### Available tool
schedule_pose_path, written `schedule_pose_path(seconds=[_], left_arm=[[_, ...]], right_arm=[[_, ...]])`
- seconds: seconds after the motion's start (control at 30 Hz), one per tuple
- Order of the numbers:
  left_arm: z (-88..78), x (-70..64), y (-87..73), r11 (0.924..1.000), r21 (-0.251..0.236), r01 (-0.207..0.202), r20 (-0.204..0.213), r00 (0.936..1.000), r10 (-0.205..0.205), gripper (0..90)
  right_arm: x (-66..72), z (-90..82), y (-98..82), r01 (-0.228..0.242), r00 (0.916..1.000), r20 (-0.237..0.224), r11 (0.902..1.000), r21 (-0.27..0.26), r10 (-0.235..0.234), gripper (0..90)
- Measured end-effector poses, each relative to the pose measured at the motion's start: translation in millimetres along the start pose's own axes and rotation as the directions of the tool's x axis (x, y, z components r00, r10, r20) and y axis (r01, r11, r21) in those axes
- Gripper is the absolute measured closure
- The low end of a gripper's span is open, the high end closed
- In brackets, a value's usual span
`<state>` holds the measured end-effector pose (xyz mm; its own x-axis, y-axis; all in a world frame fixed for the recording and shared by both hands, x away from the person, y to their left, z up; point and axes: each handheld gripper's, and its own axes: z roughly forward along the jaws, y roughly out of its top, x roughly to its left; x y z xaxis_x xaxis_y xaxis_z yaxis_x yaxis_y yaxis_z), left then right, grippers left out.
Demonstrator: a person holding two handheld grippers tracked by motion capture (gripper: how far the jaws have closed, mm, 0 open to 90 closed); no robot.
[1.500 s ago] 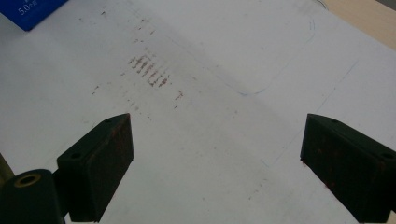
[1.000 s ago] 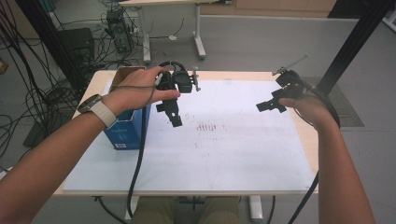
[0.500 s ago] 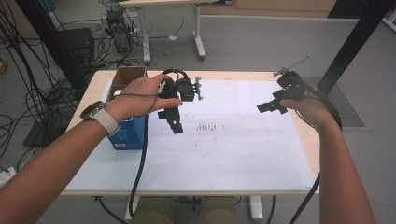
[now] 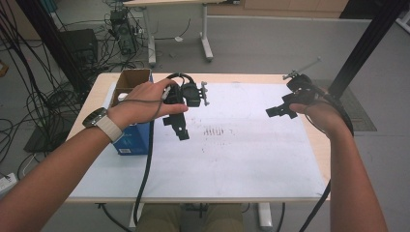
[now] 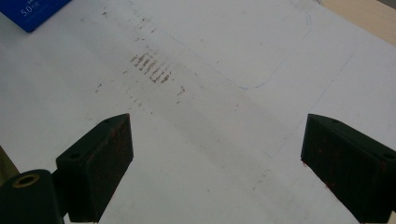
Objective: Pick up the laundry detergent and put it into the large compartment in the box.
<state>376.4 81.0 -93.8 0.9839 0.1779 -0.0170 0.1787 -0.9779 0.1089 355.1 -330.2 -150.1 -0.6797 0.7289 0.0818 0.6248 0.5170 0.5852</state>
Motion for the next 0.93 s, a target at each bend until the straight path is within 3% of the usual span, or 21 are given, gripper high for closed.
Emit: schedule_pose_path(seconds=[0.93], left_arm=[[9.2,6.2,-3.2,0.9999,-0.006,0.012,0.013,0.9998,-0.012,5.7]], right_arm=[[-4.7,9.9,-5.1,-0.007,0.9999,-0.012,0.9999,0.01,0.008,9.0]])
